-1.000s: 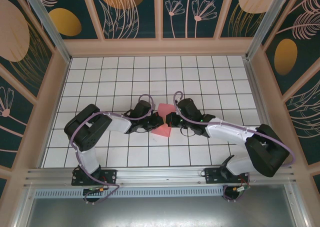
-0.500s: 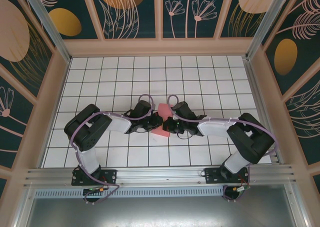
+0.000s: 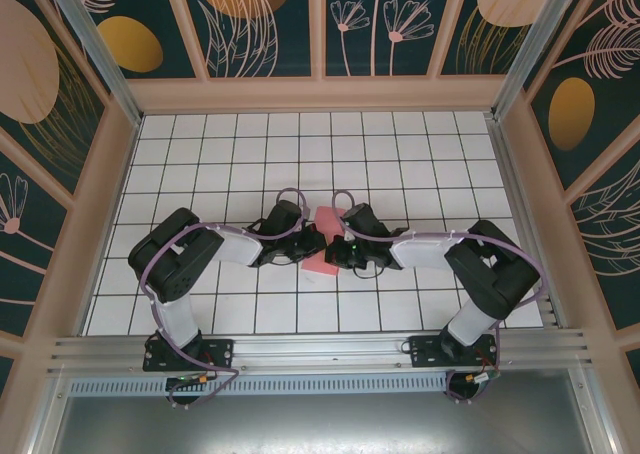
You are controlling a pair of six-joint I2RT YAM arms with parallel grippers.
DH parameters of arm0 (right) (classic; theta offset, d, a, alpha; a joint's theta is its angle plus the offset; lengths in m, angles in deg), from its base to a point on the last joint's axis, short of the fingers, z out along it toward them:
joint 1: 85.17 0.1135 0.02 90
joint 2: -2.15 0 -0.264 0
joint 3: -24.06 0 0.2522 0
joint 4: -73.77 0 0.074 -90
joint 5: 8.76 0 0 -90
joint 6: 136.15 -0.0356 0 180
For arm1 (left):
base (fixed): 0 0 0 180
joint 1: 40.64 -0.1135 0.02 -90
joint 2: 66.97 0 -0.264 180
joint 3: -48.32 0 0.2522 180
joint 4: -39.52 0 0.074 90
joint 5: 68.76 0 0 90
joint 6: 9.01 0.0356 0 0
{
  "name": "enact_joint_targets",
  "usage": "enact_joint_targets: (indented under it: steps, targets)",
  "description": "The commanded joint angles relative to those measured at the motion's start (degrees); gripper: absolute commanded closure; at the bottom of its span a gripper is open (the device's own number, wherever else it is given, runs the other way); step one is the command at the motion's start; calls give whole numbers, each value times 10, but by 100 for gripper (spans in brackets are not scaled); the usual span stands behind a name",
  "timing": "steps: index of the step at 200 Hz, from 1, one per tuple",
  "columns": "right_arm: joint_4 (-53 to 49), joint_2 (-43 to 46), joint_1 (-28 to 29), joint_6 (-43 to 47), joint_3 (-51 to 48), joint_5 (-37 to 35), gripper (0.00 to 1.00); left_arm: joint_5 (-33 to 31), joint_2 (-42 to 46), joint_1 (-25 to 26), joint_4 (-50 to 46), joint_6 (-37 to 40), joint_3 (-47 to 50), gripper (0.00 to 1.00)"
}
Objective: Fold a paper plane with a square sheet of paper (pick it up from the middle)
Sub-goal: Fold the triangle a second time at the center of the table.
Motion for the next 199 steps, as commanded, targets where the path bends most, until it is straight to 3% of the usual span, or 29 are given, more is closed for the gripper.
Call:
enact_joint_targets:
  steps: [1,102,149,199]
  targets:
    - [-7,-3,-3,4,-12,-3,100,-12,-13,3,-47,14,9,100]
    - [-25,1,-2,1,-35,-11,100,-14,-12,4,-48,15,11,100]
    - [-44,47,-3,8,4,-9,100,-15,-11,3,-49,14,12,100]
    - [-41,27,5,8,15,4,100,-14,-12,3,-47,15,10,100]
